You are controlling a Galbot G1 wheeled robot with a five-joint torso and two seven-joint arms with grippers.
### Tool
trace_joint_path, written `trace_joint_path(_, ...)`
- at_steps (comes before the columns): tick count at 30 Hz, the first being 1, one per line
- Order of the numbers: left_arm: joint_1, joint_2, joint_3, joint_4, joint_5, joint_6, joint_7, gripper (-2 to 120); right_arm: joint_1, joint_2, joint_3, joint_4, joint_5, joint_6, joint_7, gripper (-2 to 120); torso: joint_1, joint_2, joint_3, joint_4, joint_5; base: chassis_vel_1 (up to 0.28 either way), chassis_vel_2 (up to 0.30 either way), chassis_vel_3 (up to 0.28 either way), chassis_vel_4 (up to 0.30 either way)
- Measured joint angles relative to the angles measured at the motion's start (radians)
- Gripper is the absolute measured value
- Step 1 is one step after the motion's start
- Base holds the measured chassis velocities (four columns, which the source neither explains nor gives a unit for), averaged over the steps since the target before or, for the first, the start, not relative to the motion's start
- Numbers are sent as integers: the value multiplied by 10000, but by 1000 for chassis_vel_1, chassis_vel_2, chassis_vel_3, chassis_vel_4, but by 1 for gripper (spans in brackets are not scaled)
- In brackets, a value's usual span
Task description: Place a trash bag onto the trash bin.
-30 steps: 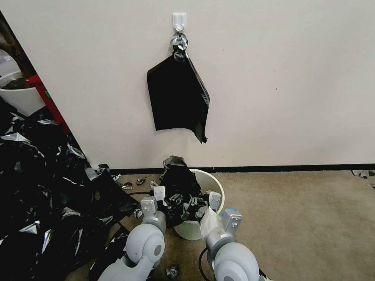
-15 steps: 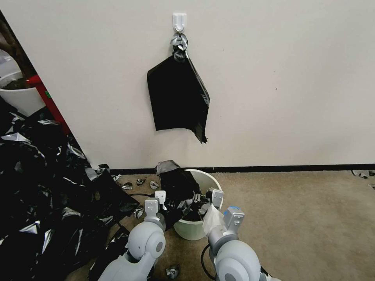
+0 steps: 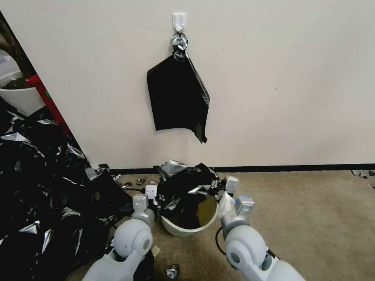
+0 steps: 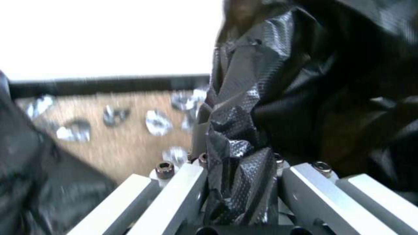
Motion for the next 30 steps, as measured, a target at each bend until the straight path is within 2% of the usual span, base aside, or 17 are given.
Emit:
trace_joint_path(1,33,76,-236,-31,48,-210,430,5,16,-64,117,-62,312,-195,181,0,0,0,0,0,0,0,0,0,0)
trace_joint_path(2,33,76,-236,-31,48,-210,430,5,16,-64,117,-62,312,-195,181,0,0,0,0,0,0,0,0,0,0)
trace_joint_path(4,51,168,-700,-104,3,-356,1197,5,-68,-202,297,-214,766,-476,407,0,0,0,0,0,-1,0,0,0,0)
trace_joint_path(5,51,168,-700,-104,3,-356,1197,5,-68,-202,297,-214,766,-476,407,0,0,0,0,0,-1,0,0,0,0)
trace_joint_path(8,-9,232,-1172,-256,-604,-383,1782,5,-359,-339,340,-336,1040,-665,422,0,0,0,0,0,-1,0,0,0,0)
trace_joint_path(13,-94,255,-1459,-453,-1096,-135,2185,5,-718,-308,178,-426,863,-650,306,0,0,0,-1,-2,-1,0,0,0,0)
trace_joint_path(19,-49,229,-1287,-389,-813,-251,2087,5,-789,-203,43,-295,-324,-17,-60,0,0,0,-1,-1,-1,0,0,0,0)
trace_joint_path(23,-42,145,-1126,-174,-169,-580,1891,5,-907,-219,-63,-61,-1494,199,-64,0,0,0,-1,0,-2,0,0,0,0)
trace_joint_path(25,-109,157,-1025,-84,222,-808,1789,5,-1143,-389,-130,143,-2303,213,68,10,0,0,-1,1,0,0,0,0,0)
trace_joint_path(27,-170,185,-992,-65,284,-839,1758,5,-1273,-533,-164,279,-2592,146,163,14,0,0,-1,0,0,0,0,0,0)
trace_joint_path(30,-379,317,-915,36,446,-848,1711,5,-1921,-1267,-364,883,-3440,-174,264,28,0,0,-1,-3,0,0,0,0,0)
